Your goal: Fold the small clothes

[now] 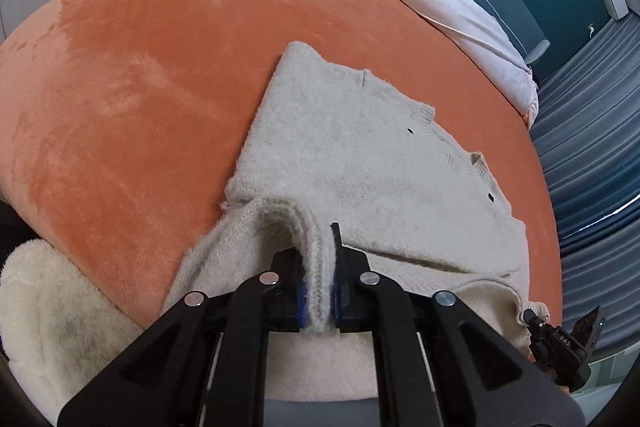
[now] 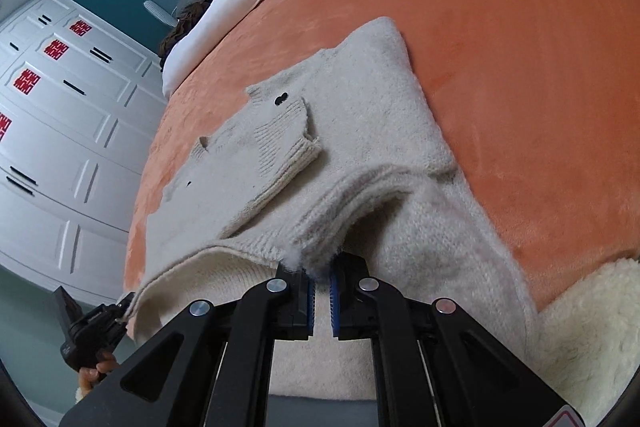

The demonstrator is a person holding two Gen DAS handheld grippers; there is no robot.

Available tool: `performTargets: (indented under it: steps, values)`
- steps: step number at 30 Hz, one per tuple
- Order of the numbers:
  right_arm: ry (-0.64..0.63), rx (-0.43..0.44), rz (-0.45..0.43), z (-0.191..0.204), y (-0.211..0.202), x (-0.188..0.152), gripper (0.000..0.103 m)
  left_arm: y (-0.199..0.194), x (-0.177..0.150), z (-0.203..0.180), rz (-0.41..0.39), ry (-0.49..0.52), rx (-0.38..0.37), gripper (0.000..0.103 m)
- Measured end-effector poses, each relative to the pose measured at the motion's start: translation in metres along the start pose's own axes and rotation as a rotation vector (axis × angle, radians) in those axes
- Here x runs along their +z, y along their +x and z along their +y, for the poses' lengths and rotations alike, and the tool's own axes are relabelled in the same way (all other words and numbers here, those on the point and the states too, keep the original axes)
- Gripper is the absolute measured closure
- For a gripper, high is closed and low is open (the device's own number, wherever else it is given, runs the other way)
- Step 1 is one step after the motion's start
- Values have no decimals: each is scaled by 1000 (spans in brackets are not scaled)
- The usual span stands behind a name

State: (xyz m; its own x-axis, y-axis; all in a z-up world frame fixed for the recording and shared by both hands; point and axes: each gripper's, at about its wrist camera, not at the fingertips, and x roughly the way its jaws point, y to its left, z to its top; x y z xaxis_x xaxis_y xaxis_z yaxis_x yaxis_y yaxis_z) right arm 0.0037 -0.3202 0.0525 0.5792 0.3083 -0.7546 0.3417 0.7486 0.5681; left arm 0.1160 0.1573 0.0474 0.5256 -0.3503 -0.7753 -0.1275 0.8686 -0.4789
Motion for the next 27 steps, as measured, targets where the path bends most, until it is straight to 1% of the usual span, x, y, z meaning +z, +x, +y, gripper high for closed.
performTargets:
  steps: [3,6,8,12,15,17,19,20,22,24,25,26,27]
  values:
    - [4,26,-42,3,-22,-9,98,-32,-6,-4,-48,16,-24,95]
    - [7,68,-102,7,-47,-3,98,-58,2,-18,-94,49,-47,95]
    - [4,91,-136,15,-55,14,98,-62,19,-33,-110,85,-61,95]
    - [-18,114,-223,35,-56,60,98,-56,58,-66,-181,158,-48,95]
    - [-23,117,-242,50,-33,94,97,-27,92,-81,-185,163,-8,95]
    - [-46,82,-230,55,-10,110,97,3,111,-81,-164,146,32,94]
    - [-46,59,-205,57,17,121,95,34,123,-75,-138,110,58,93]
    - [-35,40,-197,56,29,126,90,51,127,-70,-115,81,78,92]
    - [-2,4,-204,50,46,132,89,74,128,-57,-73,24,85,90]
    - [34,-6,-215,43,50,137,82,88,125,-46,-40,-8,89,84]
    - [48,1,-221,41,48,138,75,88,122,-44,-35,-9,91,84]
    - [60,14,-234,38,42,137,68,84,119,-43,-40,-9,88,78]
    - [58,19,-242,37,36,134,64,74,115,-42,-63,4,86,60]
